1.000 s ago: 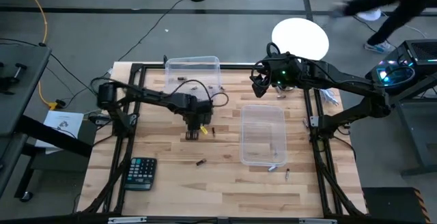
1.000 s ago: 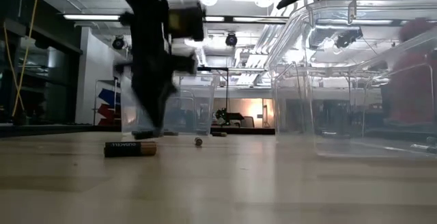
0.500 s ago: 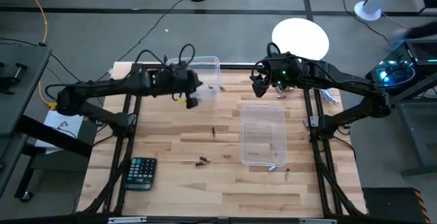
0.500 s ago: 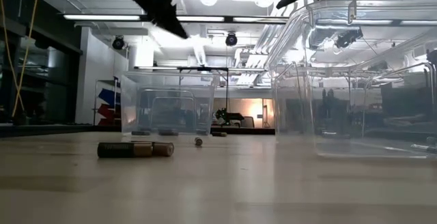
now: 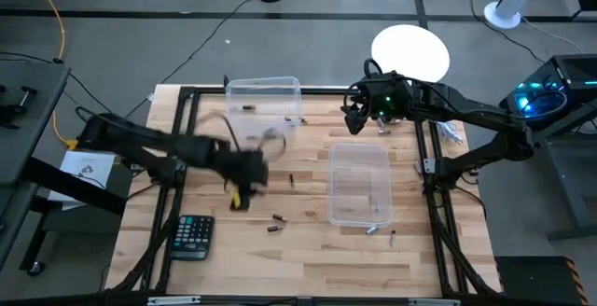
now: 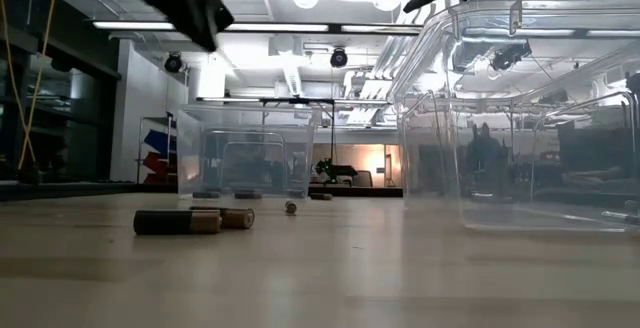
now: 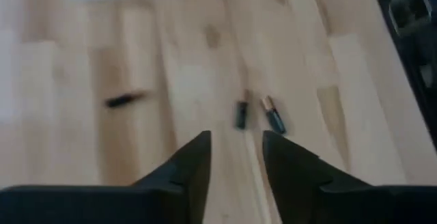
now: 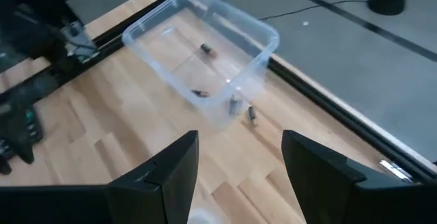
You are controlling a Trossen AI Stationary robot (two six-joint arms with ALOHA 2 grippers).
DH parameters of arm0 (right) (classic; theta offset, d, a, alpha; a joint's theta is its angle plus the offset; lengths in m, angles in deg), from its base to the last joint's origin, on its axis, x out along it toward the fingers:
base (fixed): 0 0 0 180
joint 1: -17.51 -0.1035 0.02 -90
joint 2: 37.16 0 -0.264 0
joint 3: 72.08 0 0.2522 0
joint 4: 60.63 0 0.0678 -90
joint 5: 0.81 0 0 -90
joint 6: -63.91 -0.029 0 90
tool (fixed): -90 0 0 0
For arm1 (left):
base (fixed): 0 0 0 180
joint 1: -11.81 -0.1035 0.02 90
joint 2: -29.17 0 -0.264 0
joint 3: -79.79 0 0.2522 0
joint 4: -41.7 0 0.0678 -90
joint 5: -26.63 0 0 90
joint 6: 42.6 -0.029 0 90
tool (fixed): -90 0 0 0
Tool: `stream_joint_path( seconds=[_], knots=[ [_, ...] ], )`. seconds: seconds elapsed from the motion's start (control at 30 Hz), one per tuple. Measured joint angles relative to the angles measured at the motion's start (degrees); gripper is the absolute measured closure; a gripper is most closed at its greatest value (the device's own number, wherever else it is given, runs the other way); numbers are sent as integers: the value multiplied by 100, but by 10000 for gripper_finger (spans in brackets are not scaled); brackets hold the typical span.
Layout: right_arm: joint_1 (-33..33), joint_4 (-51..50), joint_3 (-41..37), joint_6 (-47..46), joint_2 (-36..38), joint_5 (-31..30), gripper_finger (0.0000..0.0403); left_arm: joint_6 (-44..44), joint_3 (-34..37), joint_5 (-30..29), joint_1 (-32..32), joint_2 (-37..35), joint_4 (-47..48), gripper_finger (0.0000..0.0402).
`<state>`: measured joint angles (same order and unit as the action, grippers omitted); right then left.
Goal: Sort batteries
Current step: Put the black battery into the left transparent bin
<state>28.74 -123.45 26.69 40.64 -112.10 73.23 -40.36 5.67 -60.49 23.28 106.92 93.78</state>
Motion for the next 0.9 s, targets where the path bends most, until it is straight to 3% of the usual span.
stream_joint_path(
  seconds=[0.13, 0.3, 0.47, 0.57, 0.67, 0.9],
  knots=[
    [-2, -2, 0, 201, 0, 310, 197, 458, 22, -523, 615, 587, -592, 226],
    [-27, 42, 0, 236, 0, 994, 197, 808, 22, -598, 849, 1426, -1559, 189],
    [-572, 186, 0, 63, 0, 1306, 197, 454, 26, -1074, 879, 2075, -1359, 184],
    [-1092, 351, 0, -216, 0, 924, 197, 357, 26, -1279, 793, 2261, -1401, 184],
    [-1621, 407, 0, -659, 0, 99, 197, 18, 24, -1480, 747, 2409, -1474, 184],
    [-2471, 391, 0, -1597, -37, -1153, 197, -473, 14, -1544, 552, 2902, -1669, 185]
  ],
)
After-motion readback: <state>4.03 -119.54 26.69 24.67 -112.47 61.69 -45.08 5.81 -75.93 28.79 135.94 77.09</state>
